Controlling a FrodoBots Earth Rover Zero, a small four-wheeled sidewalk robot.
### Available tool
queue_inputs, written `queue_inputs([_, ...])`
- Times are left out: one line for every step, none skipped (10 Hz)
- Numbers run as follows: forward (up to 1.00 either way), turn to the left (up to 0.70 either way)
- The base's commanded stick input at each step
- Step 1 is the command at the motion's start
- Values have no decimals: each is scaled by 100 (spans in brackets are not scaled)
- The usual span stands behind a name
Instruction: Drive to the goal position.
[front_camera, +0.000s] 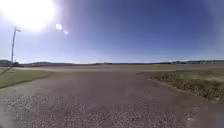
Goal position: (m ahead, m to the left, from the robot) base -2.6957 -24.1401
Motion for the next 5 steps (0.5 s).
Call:
queue_inputs([100,0])
queue_inputs([100,0])
queue_inputs([100,0])
queue_inputs([100,0])
queue_inputs([100,0])
